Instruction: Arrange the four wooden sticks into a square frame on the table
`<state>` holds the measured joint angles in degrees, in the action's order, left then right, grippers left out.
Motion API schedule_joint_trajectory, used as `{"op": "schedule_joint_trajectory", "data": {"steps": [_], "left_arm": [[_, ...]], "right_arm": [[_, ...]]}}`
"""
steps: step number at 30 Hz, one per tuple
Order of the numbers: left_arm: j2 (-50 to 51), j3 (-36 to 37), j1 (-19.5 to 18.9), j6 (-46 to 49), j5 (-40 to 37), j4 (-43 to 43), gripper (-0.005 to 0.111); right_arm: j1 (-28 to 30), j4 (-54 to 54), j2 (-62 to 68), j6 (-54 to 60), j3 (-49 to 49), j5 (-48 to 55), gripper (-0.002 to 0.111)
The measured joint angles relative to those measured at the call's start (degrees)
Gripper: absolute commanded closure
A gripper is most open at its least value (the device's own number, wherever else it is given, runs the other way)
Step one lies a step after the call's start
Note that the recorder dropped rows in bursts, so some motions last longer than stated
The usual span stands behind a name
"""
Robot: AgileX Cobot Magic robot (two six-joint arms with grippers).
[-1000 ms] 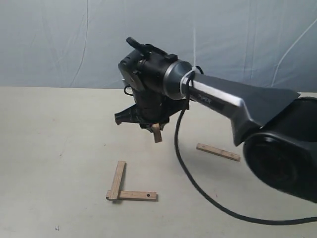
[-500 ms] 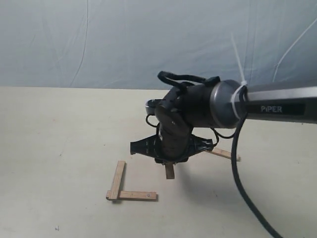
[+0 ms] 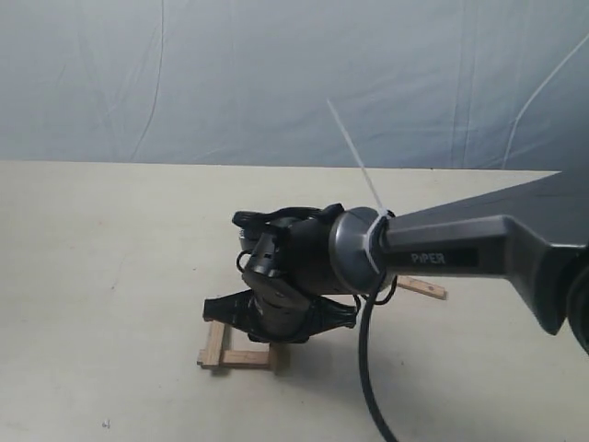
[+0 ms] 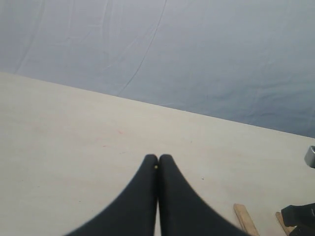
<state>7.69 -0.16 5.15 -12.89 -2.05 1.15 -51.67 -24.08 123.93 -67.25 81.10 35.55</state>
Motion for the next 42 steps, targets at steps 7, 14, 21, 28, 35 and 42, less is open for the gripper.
{"op": "schedule_joint_trajectory", "data": {"steps": [7,14,21,28,35,42], "left_arm": [[0.00,0.00,0.00,0.00,0.00,0.00,0.107],[0.00,0.00,0.00,0.00,0.00,0.00,0.107],[0.00,0.00,0.00,0.00,0.00,0.00,0.107],[0.00,0.00,0.00,0.00,0.00,0.00,0.107],[0.00,0.00,0.00,0.00,0.00,0.00,0.107],[0.00,0.00,0.00,0.00,0.00,0.00,0.107]], "right_arm": [[1.29,-3.76,-5.69,-0.77,0.00,7.05,0.109],[8.70,-8.94,-19.23,-5.34,-10.71,15.20,0.109],[14.57,-8.94,-22.48,-11.07,-21.60,4.14,0.109],[18.72,-10.25,-20.77,-13.10,-23.50,-1.48,0.109],[19.15,-12.56,-16.45,-13.48,-23.50,-6.26,0.109],[20.76,-13.44,-13.05,-13.70,-22.80,-7.01,0.109]]}}
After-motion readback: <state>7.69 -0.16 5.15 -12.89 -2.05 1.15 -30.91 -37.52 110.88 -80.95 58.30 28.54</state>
